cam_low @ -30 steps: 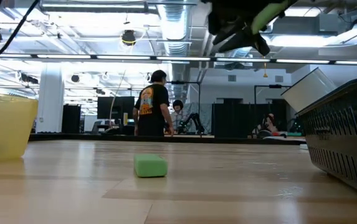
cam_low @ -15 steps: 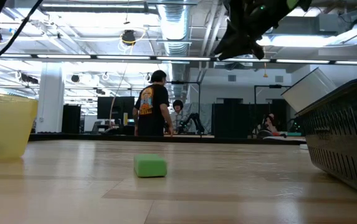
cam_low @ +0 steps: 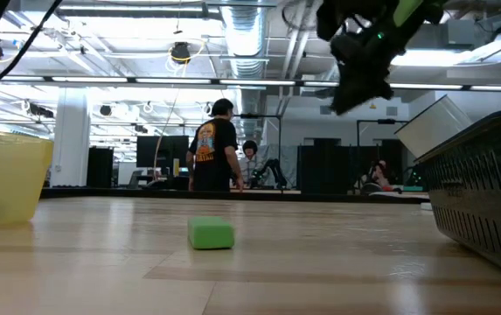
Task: Pick & Place School Supplies
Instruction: Put the green eraser into the right black bin
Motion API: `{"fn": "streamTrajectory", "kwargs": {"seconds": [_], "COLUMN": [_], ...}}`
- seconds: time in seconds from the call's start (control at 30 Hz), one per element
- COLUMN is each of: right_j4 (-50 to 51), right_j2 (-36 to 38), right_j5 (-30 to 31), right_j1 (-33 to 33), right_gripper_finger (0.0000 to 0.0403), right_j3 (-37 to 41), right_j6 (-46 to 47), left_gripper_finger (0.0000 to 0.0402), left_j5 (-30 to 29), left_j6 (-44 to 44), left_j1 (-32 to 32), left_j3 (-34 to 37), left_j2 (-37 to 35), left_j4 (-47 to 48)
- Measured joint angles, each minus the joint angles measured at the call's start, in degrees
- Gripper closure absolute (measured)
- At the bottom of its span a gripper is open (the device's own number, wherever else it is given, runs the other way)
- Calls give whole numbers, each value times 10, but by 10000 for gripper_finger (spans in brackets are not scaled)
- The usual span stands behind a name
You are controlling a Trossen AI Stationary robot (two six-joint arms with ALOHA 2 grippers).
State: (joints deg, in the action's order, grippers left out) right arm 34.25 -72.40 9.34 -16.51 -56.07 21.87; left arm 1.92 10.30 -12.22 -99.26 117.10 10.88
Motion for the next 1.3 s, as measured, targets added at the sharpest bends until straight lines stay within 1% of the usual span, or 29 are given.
{"fn": "streamTrajectory", "kwargs": {"seconds": [0.13,0.33,0.47,0.57,0.7,0.83,0.87,0.97,1.03,1.1,1.23,1.3], "right_j4": [37,28,-2,-50,-170,-355,-403,-528,-583,-601,-581,-556], "right_j2": [0,5,5,5,5,5,5,5,5,5,5,5], "right_j5": [-1,-9,-30,-53,-93,-110,-111,-111,-111,-111,-114,-134], "right_j1": [-19,-19,-20,-20,-11,15,21,29,28,24,21,17], "right_gripper_finger": [294,294,294,294,294,294,294,291,281,261,204,177], "right_j3": [0,0,0,0,0,0,0,0,0,-8,-42,-59], "right_j6": [0,4,6,18,37,51,52,68,79,84,82,74], "left_gripper_finger": [360,360,360,360,360,360,360,360,361,361,361,361], "left_j5": [-8,1,0,8,11,11,11,12,17,26,27,27], "left_j6": [7,25,35,37,37,38,38,37,38,40,50,52], "left_j1": [32,80,119,146,187,228,235,242,237,229,203,190], "left_j3": [0,0,0,0,0,0,0,0,0,0,0,0], "left_j2": [-27,-100,-157,-200,-256,-298,-307,-329,-335,-335,-326,-313], "left_j4": [-14,-84,-93,-92,-95,-73,-56,-21,-13,-7,-9,-11]}}
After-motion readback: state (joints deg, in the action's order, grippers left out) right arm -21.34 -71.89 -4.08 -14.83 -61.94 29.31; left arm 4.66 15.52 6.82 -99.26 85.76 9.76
